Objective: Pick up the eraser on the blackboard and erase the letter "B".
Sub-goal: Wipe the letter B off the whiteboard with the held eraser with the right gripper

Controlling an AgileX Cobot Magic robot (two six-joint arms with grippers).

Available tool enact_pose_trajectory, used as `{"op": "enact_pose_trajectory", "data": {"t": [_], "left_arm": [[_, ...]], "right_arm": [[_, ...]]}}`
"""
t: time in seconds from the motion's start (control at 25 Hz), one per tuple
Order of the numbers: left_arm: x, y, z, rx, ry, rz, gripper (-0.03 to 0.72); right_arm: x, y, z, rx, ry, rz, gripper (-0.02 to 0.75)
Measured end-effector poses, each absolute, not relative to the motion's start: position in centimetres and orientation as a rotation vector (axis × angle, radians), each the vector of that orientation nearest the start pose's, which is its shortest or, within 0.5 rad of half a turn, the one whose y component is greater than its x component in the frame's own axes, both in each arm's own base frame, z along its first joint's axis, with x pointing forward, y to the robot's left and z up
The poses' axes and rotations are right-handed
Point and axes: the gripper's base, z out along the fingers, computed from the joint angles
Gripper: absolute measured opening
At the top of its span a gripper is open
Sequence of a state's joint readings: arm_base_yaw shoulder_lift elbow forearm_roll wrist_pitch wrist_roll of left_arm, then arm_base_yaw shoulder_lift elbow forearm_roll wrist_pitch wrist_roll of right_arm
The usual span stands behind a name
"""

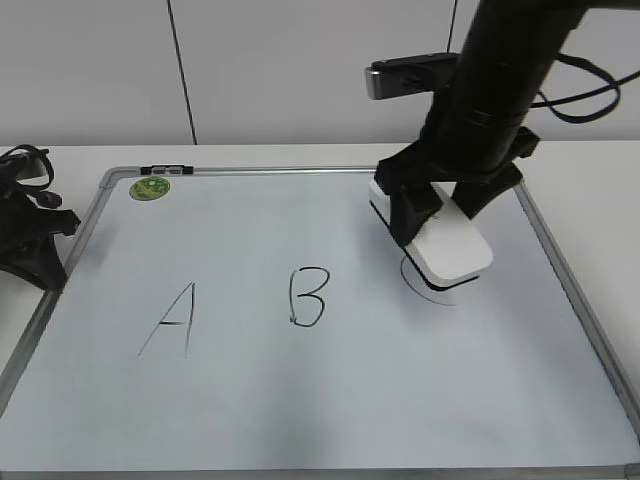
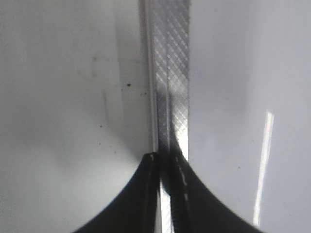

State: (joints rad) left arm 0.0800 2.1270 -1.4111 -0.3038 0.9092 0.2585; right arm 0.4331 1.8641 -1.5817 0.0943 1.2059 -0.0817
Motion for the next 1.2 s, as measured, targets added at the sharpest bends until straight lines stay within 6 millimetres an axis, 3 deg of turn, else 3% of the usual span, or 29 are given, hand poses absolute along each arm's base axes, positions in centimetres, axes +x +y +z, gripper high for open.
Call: {"op": "enact_pose_trajectory", "data": {"t": [0.16,0.4,0.8,1.2], "left_arm": [[40.3,1.1,12.5,-0.010,3.047,-0.361,0.030],[40.3,1.1,12.5,-0.022,3.048,-0.374,0.029],[40.3,1.0,12.5,-0.028,3.047,-0.382,0.029],[40.3,1.0,12.4,-0.030,3.049,-0.386,0.029]], "right_arm": [[36.8,19.4,25.1,-0.772,2.887,0.182,0.529],[38.8,22.0,21.2,-0.829,2.924,0.177,0.529],[40.0,23.0,16.2,-0.866,3.004,0.154,0.528],[40.9,23.5,15.3,-0.879,3.016,0.151,0.528]]}}
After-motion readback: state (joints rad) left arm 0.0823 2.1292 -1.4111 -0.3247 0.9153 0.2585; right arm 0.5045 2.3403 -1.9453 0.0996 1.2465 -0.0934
